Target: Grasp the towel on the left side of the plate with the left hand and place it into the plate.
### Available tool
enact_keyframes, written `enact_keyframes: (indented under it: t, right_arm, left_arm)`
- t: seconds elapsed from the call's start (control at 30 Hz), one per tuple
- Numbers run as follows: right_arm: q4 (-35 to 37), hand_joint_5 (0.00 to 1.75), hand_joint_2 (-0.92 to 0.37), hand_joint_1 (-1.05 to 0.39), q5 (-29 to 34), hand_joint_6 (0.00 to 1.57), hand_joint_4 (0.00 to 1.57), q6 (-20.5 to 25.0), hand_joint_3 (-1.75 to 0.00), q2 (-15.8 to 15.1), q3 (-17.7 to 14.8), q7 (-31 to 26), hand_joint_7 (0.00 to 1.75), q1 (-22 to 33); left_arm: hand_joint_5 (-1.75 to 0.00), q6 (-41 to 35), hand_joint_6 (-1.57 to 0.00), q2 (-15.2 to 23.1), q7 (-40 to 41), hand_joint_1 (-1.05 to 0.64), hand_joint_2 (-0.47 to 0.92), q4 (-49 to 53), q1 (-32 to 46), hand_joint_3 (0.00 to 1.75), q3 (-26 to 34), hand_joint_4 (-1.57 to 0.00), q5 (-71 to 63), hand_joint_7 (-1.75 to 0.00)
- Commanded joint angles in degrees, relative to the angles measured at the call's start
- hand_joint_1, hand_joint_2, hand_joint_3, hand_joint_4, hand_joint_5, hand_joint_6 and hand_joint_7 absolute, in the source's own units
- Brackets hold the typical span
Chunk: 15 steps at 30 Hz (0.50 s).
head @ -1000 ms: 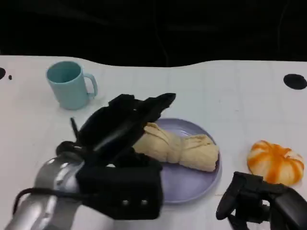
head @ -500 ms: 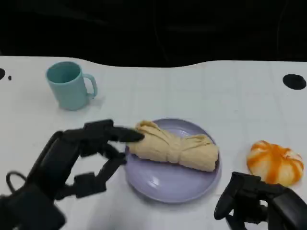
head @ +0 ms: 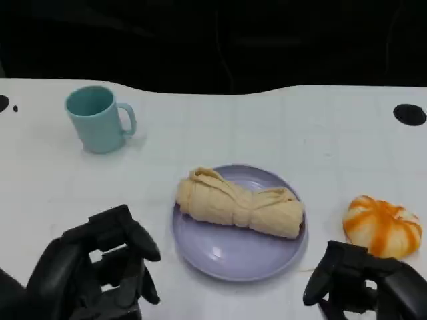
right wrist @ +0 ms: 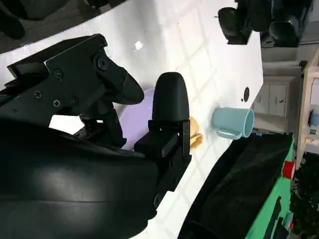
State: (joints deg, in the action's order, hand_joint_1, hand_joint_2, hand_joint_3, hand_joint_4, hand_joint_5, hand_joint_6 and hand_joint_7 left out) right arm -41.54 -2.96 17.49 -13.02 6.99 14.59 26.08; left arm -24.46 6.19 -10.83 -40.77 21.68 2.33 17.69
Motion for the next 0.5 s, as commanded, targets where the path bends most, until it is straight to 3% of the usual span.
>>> enact_keyframes:
  t: [0.03,0.5]
  right_arm:
    - [0.8,1.75,-0.59,0.03,-0.6,0.63,0.73,-1.9,-1.11,-0.8,-1.0,0.6,1.45,0.6]
    - [2.8,1.75,-0.58,0.05,-0.8,0.62,0.72,-4.5,-1.14,-0.6,-2.0,1.1,1.46,0.6]
  left_arm:
    - [-1.75,-2.1,-0.70,0.7,-1.3,-0.03,0.48,2.3,-0.3,1.40,-0.1,-0.85,3.2,-1.72]
    - [-1.75,-3.8,-0.73,0.3,-1.8,-0.06,0.45,6.8,-1.6,1.43,-0.6,-0.86,7.4,-1.69]
